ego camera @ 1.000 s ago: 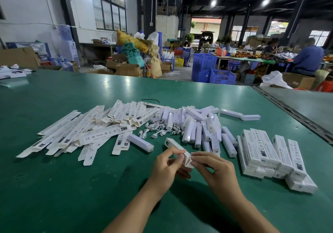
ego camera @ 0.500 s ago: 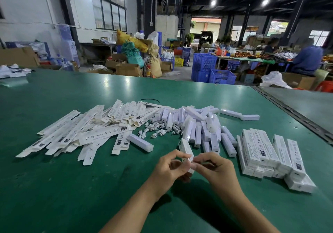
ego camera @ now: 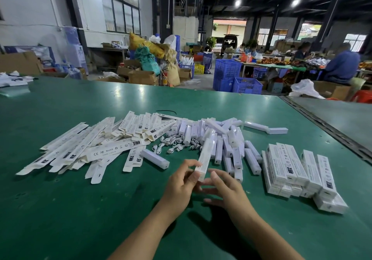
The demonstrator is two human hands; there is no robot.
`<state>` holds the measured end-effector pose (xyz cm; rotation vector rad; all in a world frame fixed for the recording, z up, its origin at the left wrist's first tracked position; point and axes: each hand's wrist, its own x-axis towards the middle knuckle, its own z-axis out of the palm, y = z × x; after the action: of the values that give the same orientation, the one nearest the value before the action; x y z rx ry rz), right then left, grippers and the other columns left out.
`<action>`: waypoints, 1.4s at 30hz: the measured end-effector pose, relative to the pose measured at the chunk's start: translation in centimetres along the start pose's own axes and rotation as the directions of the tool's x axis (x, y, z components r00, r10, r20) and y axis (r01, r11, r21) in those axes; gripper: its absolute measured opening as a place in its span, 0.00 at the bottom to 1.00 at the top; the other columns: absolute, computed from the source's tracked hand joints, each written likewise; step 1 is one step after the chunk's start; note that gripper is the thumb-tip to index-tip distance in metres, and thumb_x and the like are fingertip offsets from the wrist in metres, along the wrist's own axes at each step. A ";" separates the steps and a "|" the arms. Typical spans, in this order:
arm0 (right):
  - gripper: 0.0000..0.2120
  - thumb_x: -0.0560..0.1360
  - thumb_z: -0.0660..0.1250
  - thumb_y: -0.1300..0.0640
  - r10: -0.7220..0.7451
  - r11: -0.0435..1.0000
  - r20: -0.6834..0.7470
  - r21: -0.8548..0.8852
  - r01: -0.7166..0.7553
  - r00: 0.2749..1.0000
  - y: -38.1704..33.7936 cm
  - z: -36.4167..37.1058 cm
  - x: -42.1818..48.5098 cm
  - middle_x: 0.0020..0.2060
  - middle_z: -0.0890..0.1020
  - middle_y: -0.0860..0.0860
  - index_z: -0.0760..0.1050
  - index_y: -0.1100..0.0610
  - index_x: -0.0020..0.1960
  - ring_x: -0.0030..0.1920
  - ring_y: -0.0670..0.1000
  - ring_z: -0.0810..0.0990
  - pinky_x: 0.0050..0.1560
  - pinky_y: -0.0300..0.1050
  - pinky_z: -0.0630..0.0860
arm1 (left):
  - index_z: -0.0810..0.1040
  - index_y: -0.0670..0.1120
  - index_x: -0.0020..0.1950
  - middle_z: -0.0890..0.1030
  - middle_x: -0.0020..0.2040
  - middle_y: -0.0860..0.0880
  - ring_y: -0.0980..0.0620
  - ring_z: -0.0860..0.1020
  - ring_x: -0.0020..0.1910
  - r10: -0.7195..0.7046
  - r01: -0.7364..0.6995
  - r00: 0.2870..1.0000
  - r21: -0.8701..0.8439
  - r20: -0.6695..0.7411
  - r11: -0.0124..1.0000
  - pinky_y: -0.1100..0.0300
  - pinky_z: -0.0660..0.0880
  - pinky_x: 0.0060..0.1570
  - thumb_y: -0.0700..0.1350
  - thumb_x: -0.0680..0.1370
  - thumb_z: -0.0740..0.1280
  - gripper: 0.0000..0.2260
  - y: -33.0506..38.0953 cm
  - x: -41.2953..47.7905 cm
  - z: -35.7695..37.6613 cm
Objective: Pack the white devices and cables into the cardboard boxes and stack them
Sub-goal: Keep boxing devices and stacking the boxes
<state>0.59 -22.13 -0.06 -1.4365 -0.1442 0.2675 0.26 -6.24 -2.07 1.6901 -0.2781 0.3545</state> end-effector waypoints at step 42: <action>0.11 0.78 0.62 0.70 -0.011 0.852 -0.791 0.313 0.420 0.612 -3.4 -5.1 0.8 0.46 0.77 0.54 0.67 0.54 0.46 0.49 0.50 0.82 0.50 0.42 0.80 | 0.77 0.48 0.58 0.83 0.38 0.49 0.52 0.78 0.32 -0.271 0.275 0.960 -0.046 0.071 0.960 0.59 0.76 0.38 0.40 0.77 0.70 0.11 0.0 0.3 0.7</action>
<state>3.01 -27.22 2.54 -0.9090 0.4319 -0.5243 0.61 -6.92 -2.04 1.6607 -0.0977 0.0865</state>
